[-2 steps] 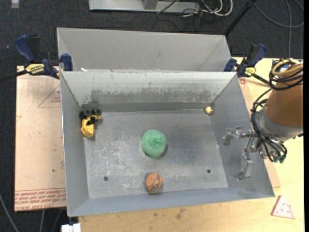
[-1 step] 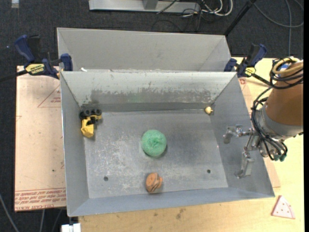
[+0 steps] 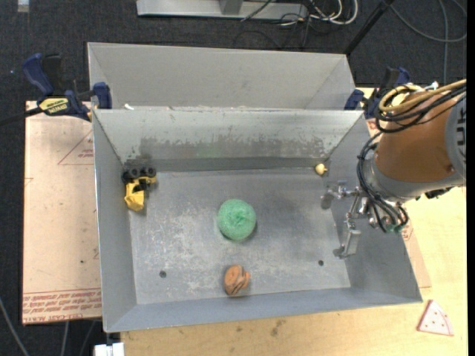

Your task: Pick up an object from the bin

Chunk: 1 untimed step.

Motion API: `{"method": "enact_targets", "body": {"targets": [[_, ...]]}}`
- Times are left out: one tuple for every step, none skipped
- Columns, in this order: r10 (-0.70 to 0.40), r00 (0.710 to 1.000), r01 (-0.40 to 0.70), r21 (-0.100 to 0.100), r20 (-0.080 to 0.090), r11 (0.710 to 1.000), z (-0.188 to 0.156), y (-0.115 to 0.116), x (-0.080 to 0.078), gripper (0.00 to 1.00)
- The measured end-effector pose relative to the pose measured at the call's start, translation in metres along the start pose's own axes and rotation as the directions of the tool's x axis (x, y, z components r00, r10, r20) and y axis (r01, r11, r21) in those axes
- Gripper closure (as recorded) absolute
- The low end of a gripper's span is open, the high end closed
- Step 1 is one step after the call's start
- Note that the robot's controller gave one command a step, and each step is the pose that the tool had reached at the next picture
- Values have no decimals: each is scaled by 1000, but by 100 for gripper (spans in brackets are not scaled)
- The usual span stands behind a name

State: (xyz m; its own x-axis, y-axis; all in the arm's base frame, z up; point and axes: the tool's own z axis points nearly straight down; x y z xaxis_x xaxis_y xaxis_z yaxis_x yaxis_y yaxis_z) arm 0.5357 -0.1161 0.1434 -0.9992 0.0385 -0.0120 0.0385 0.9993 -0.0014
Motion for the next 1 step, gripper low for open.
{"method": "enact_targets", "body": {"targets": [[17,1000,-17,-1,-3,1000,15,8,-9,0]]}}
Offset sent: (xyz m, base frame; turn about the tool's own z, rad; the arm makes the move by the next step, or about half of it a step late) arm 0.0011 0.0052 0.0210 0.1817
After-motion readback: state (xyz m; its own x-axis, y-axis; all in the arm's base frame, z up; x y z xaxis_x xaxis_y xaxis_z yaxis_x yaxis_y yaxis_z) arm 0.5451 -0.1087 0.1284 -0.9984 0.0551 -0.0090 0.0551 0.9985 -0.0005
